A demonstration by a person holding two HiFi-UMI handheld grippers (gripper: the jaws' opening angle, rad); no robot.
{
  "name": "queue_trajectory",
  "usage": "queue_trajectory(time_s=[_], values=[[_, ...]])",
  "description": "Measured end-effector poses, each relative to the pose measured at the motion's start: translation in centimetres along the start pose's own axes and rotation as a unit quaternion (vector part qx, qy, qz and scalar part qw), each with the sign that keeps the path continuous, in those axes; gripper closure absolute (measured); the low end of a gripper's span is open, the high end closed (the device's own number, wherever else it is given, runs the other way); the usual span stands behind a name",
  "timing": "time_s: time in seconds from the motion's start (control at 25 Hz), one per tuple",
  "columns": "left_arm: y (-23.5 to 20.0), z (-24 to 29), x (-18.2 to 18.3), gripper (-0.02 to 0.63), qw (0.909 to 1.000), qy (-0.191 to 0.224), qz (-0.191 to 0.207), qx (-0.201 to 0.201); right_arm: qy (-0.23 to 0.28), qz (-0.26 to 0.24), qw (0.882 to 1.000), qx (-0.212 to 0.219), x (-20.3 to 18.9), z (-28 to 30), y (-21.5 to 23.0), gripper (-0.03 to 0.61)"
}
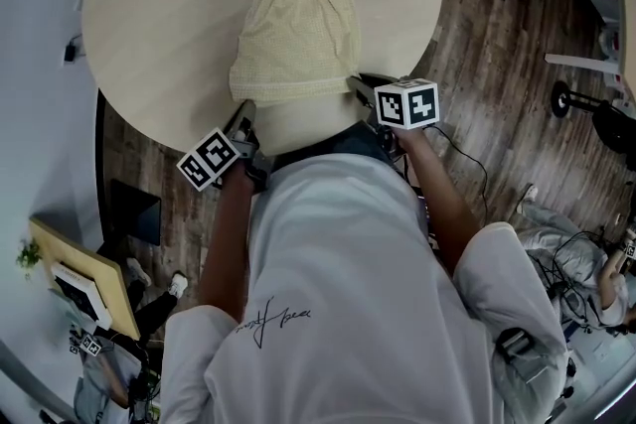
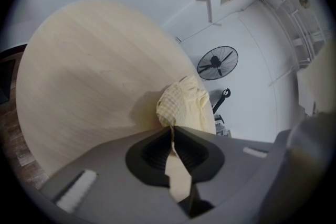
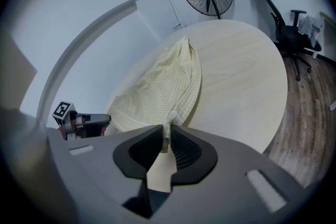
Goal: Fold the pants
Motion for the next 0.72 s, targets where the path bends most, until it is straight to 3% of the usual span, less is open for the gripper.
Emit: queue_trajectory(time_s=[0.72], values=[[3.3, -0.3, 2.9, 0.541, 0.9977, 0.025, -0.019, -0.060, -0.022, 0.022, 0.997, 0.075, 3.3, -1.8, -1.2, 0.529]])
Point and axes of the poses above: the fingertips, and each gripper's own axes: z forward along the fingers, y to its right, x out of its top, the point moved 3 cm from there along -z, backward along the fingers, and after that the axes turned 7 degrees about -x, right-handed, at the moved point
